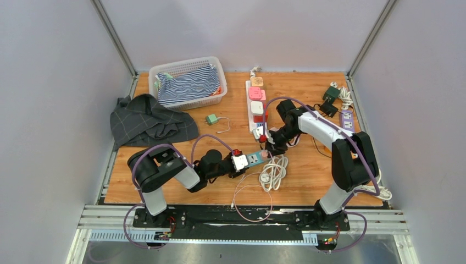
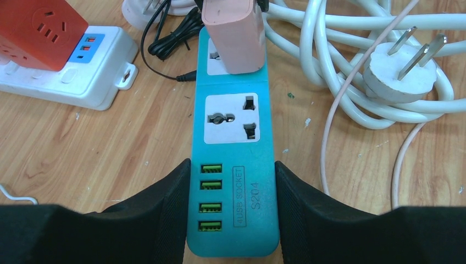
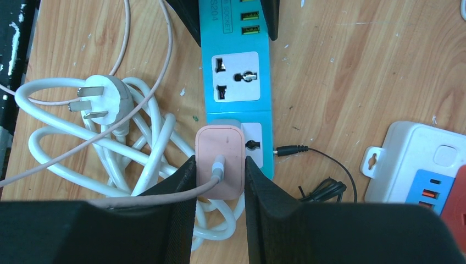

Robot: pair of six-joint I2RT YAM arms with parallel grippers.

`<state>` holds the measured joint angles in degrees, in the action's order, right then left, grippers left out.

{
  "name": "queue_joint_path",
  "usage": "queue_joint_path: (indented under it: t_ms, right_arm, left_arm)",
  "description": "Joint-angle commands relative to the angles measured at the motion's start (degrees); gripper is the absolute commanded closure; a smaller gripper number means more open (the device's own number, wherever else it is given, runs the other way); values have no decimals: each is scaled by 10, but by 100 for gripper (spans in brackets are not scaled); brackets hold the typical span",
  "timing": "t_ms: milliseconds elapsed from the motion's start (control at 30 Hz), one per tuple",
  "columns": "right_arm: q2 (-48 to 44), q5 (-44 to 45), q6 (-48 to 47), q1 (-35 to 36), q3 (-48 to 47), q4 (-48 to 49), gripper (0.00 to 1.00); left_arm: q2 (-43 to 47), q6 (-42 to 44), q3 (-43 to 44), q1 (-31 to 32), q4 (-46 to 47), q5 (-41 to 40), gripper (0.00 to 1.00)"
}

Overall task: Pull the plug off the socket
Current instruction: Remove the plug from the socket.

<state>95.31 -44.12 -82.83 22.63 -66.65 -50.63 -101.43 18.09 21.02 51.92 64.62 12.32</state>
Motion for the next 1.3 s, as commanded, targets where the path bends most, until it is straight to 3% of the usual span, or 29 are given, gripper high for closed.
queue_joint_path:
  t_ms: [0, 467, 1033, 1267]
  right_arm:
    - [-17, -28, -8, -19, 12, -32, 100]
    - [-1, -62, 5, 64, -29, -68, 100]
    - [-38, -66, -11, -24, -17, -72, 100]
    - [-35, -93, -11, -29, -23, -80, 100]
  left_arm:
    - [-11, 11, 2, 1, 6, -6, 100]
    - [-16, 11, 3, 1, 9, -5, 100]
    - [-14, 11, 3, 1, 7, -3, 100]
    - [-13, 11, 3, 1, 6, -4, 100]
